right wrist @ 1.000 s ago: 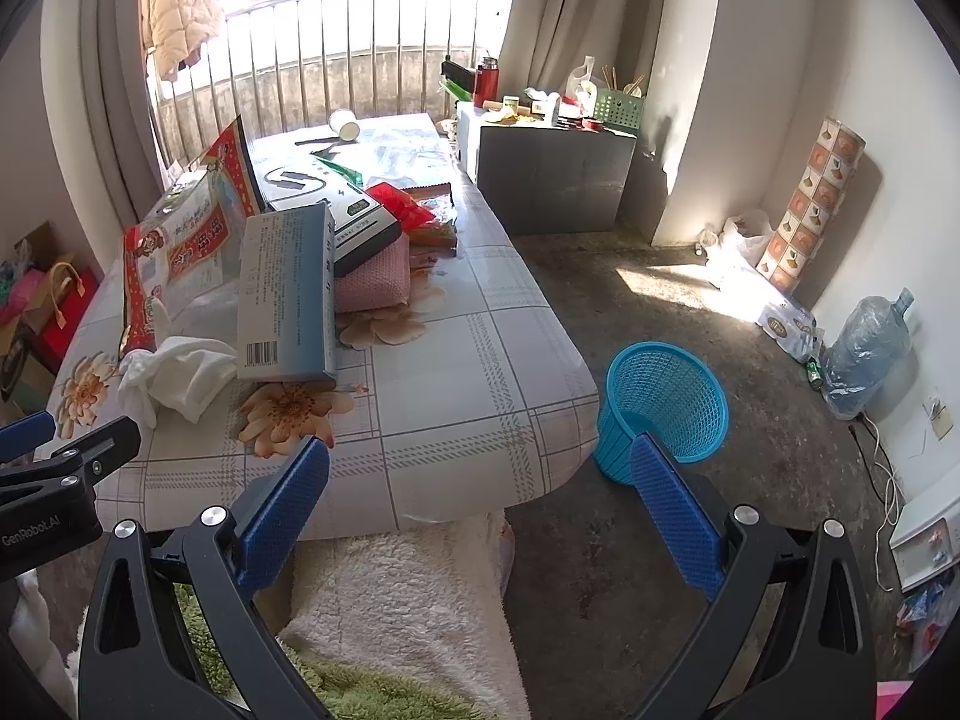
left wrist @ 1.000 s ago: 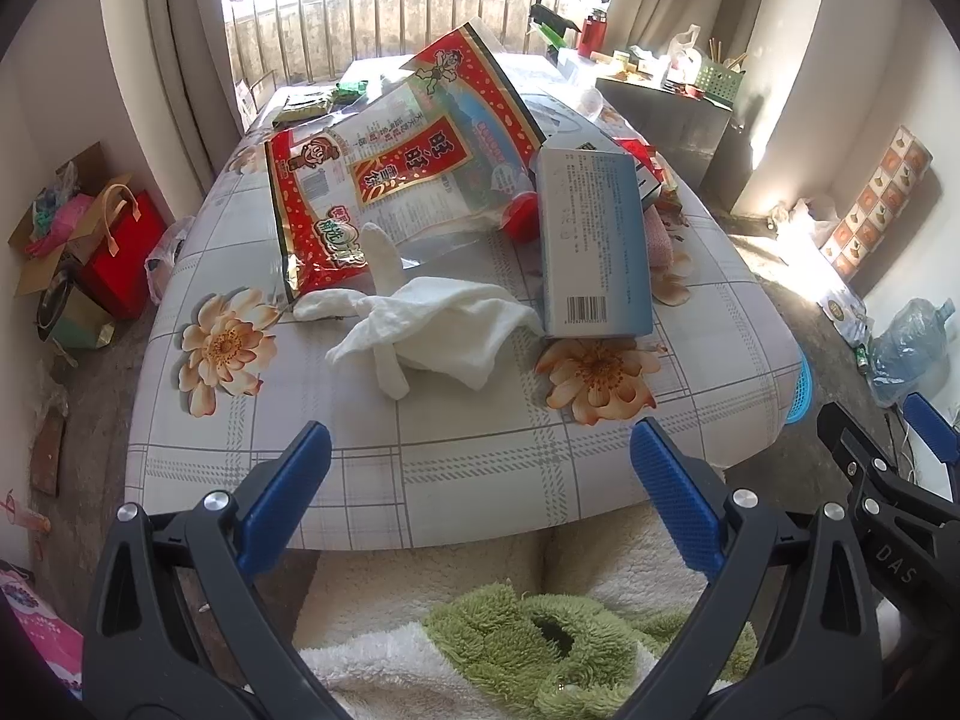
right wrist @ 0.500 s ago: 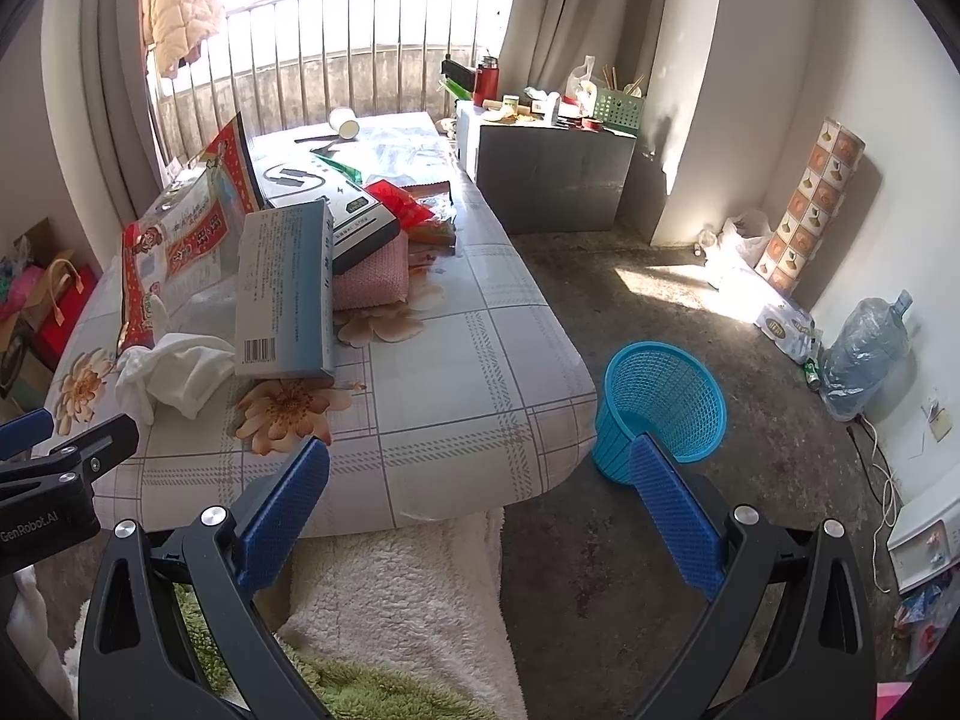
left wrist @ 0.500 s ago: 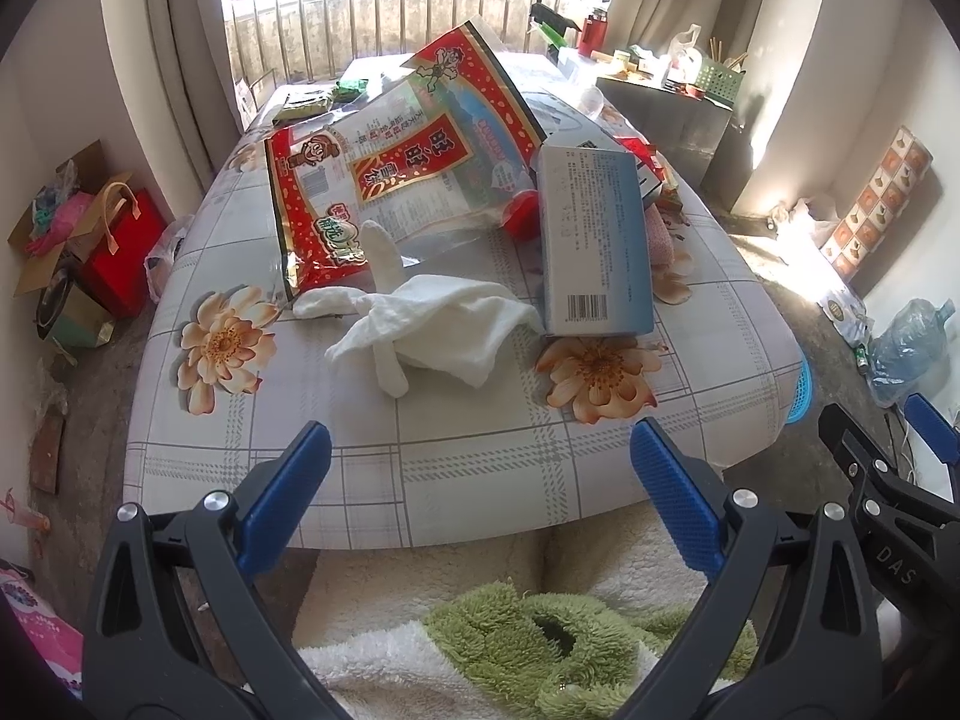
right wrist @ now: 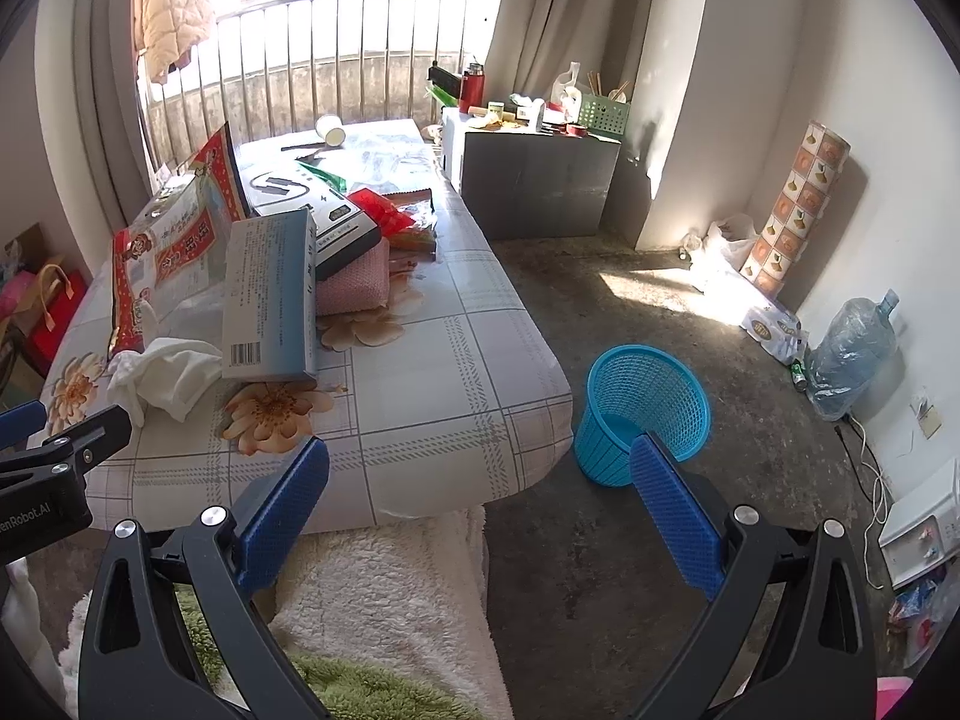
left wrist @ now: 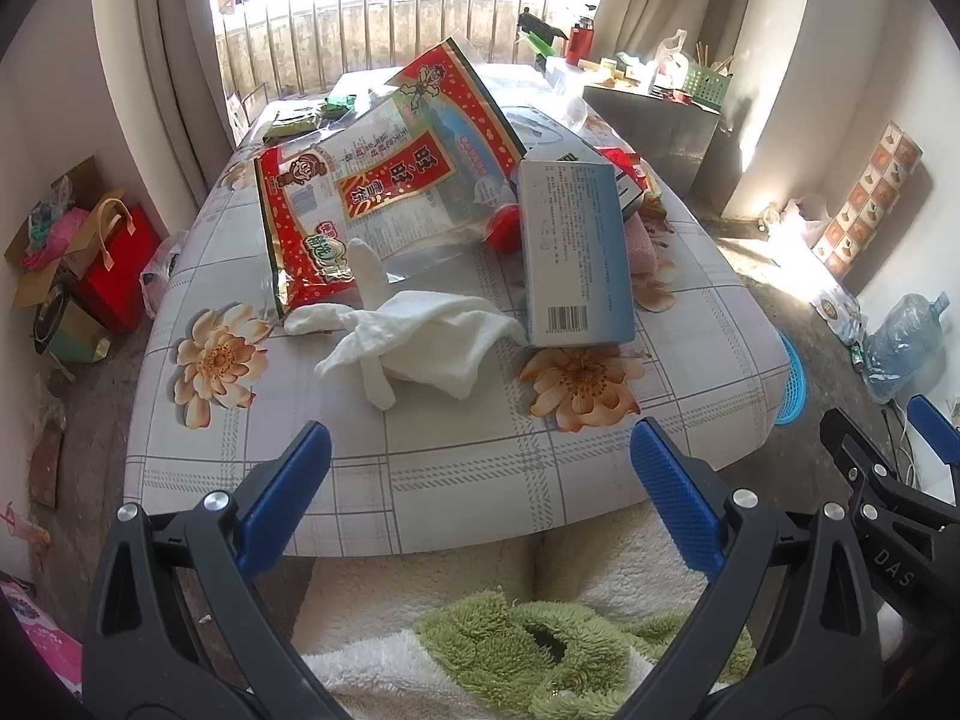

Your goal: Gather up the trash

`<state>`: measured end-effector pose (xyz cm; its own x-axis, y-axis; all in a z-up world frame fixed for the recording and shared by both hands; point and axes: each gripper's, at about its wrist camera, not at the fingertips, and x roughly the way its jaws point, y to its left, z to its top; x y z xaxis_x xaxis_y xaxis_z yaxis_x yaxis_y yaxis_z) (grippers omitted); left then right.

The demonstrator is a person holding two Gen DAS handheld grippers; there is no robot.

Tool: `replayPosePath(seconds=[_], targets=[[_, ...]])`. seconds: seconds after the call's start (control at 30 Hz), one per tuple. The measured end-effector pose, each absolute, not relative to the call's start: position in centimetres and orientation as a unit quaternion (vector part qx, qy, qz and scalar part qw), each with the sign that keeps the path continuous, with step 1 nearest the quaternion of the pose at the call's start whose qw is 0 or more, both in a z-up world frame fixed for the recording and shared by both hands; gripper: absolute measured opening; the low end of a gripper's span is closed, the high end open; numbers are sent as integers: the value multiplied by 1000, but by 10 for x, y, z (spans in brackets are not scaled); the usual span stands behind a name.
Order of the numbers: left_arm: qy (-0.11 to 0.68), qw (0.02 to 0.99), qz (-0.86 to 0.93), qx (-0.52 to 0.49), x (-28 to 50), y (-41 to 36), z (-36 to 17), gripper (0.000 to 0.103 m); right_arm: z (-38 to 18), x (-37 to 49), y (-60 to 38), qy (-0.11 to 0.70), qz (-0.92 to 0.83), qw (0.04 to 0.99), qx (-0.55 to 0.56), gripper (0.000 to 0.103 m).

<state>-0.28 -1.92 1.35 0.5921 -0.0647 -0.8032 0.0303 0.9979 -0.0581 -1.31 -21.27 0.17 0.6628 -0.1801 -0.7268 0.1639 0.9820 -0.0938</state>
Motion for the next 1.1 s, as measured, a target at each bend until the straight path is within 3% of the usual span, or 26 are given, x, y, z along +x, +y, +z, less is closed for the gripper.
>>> replayPosePath(seconds=[1.1], targets=[[432,901,-33,-16,-2,-28,28,96,10,-17,-221,391,-103,915,-5,98]])
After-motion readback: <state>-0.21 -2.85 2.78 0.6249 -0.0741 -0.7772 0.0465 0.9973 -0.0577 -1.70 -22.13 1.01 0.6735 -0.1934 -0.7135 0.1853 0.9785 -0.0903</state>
